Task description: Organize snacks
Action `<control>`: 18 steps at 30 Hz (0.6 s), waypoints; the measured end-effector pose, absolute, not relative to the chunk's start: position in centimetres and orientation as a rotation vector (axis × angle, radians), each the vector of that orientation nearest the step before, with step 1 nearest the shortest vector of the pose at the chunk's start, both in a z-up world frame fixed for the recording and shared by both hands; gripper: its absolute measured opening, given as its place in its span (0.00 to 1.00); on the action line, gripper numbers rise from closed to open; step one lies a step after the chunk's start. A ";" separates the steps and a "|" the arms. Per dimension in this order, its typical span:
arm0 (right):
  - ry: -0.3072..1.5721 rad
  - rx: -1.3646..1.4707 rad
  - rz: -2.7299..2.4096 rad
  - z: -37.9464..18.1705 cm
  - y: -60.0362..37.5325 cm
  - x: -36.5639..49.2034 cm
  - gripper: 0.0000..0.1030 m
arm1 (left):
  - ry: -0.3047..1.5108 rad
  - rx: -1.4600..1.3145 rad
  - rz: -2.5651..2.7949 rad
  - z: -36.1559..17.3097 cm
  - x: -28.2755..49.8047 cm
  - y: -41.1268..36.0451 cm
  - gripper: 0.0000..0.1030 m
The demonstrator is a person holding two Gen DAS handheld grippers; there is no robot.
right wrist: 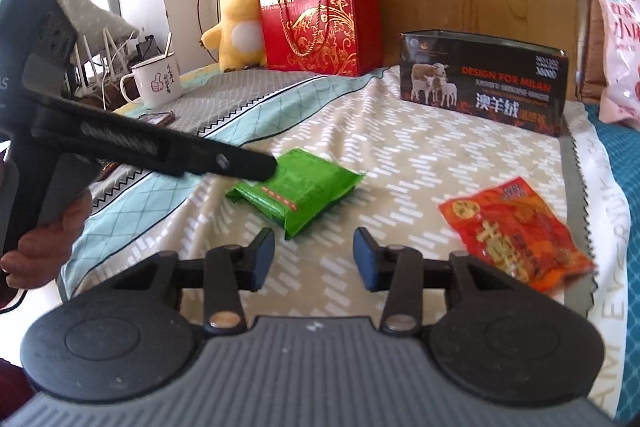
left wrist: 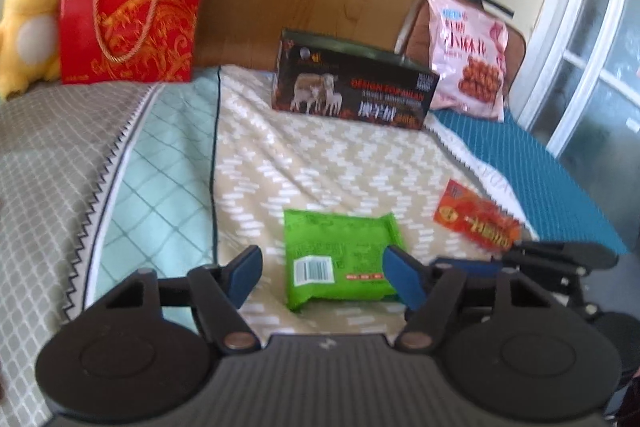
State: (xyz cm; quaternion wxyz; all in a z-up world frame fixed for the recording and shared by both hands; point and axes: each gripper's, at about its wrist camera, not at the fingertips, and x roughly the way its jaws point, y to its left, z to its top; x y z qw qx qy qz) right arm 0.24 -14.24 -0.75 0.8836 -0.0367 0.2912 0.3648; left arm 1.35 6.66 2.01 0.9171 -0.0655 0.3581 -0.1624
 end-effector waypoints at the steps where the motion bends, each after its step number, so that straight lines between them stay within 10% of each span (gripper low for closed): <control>1: 0.607 -0.082 0.765 -0.7 -14.0 0.3 0.39 | 0.750 -0.127 -0.332 1.8 1.5 6.5 0.66; 18: 0.599 -0.032 0.673 -1.5 -17.1 -0.1 0.24 | 0.768 -0.108 -0.430 1.4 1.9 1.2 0.62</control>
